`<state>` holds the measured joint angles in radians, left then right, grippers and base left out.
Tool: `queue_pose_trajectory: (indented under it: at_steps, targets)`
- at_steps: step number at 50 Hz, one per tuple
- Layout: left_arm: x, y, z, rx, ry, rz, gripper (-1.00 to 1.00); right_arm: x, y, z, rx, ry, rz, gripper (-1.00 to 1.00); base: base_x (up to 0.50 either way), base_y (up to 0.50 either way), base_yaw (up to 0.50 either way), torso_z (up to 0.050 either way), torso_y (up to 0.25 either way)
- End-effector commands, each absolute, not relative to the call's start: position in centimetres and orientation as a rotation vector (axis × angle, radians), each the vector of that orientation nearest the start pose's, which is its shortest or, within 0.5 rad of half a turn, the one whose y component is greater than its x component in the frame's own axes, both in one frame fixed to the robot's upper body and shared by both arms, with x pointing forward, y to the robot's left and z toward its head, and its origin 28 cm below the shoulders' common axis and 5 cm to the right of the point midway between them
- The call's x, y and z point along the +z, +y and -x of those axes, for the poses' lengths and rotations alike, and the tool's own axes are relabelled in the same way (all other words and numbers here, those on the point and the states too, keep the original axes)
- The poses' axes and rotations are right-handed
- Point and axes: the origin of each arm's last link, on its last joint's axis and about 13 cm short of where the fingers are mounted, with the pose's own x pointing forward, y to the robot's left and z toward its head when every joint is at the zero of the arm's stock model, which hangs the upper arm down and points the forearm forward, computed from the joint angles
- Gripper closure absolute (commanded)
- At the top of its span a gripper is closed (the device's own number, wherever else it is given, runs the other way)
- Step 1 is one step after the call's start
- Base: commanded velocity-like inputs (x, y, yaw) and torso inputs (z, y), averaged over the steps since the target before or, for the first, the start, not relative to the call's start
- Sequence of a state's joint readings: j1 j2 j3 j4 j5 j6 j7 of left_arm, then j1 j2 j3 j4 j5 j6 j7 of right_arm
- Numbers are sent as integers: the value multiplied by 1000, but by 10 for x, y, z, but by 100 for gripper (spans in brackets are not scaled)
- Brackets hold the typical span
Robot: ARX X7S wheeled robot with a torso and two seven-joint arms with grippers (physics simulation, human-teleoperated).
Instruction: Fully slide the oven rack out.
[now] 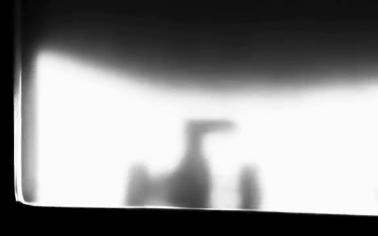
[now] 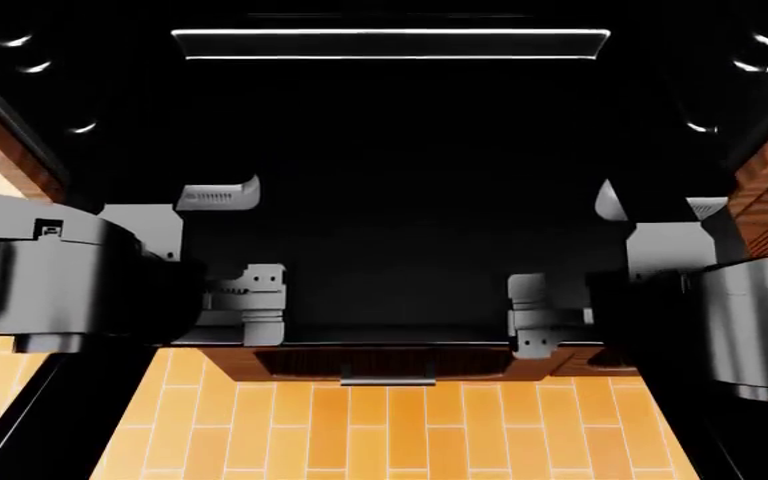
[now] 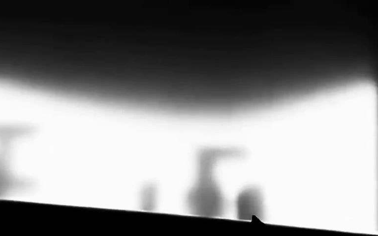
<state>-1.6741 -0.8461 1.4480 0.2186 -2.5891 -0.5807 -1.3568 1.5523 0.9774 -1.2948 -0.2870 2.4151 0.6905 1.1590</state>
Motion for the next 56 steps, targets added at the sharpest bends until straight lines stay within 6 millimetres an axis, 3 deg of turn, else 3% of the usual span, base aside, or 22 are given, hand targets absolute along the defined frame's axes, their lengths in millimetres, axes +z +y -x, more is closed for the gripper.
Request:
queue_pose_trajectory:
  at_steps: [1,16,28,36,56]
  targets:
    - [172,212,-160,-295,1737,-441,-100,179,-129,-160,267,1519,270,-100,0,0,-3,0,-47]
    - [167,213,-128,-464,1918,-560,-100,171,-130,-139,364,1632,290,-100,-3,0,-2,0,-52]
    - [174,216,-113,-522,1975,-701,-100,180,-132,-127,406,1681,347,-100,-5,0,1,0,-51]
    - [165,220,-94,-579,2079,-791,-100,178,-134,-117,428,1729,383,-100,-3,0,3,0,-48]
    - [176,227,-66,-740,2181,-907,-100,179,-137,-95,510,1823,437,-100,0,0,9,0,-52]
